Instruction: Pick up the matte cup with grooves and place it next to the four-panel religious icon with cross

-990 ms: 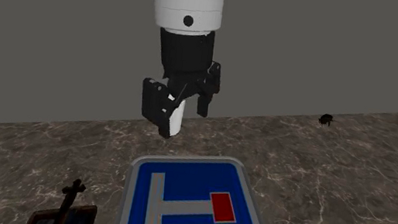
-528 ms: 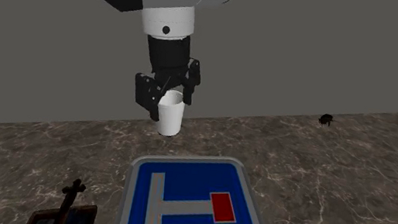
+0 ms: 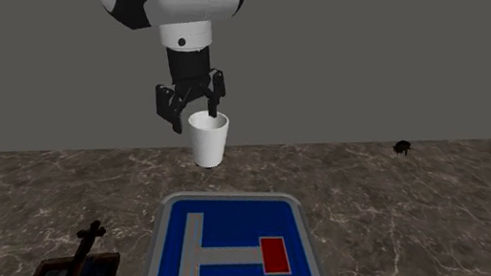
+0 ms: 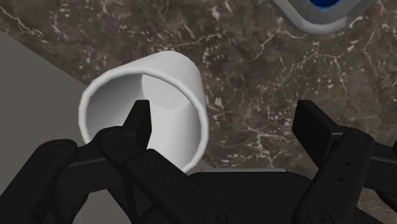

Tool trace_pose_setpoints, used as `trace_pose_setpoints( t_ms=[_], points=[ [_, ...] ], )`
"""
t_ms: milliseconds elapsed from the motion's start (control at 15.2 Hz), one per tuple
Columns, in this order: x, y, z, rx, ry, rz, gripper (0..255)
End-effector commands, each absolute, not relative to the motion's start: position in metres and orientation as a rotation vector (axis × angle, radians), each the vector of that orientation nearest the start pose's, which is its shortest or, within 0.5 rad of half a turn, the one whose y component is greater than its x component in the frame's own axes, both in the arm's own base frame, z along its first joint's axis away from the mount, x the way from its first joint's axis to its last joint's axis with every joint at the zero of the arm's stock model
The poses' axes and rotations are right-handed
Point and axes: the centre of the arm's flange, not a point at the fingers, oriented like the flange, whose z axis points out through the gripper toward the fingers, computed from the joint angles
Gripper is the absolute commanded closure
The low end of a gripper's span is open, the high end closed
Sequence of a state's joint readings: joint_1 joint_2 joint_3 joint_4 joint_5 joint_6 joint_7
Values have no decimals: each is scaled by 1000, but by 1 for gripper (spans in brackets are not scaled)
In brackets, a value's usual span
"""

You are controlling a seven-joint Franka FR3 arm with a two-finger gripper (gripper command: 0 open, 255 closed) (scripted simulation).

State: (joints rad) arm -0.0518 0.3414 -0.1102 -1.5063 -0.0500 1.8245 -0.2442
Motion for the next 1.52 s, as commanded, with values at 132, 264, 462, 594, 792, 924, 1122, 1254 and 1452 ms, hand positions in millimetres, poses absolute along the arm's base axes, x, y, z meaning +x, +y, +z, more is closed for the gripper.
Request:
trace_pose_setpoints(
  t_ms=[132,264,462,594,792,924,1122,1254,1452],
  points=[
    [680,-109,455,-3224,-162,64,0],
    [680,-110,444,-3224,-162,64,0],
    [679,-112,429,-3224,-162,64,0],
    [679,-112,420,-3224,-162,64,0],
    [679,-112,420,-3224,-162,64,0],
    [679,-112,420,-3224,-162,64,0],
    [679,-112,420,-3224,-162,64,255],
    [679,-112,420,-3224,-162,64,255],
    [679,-112,420,-3224,-162,64,255]
  ],
)
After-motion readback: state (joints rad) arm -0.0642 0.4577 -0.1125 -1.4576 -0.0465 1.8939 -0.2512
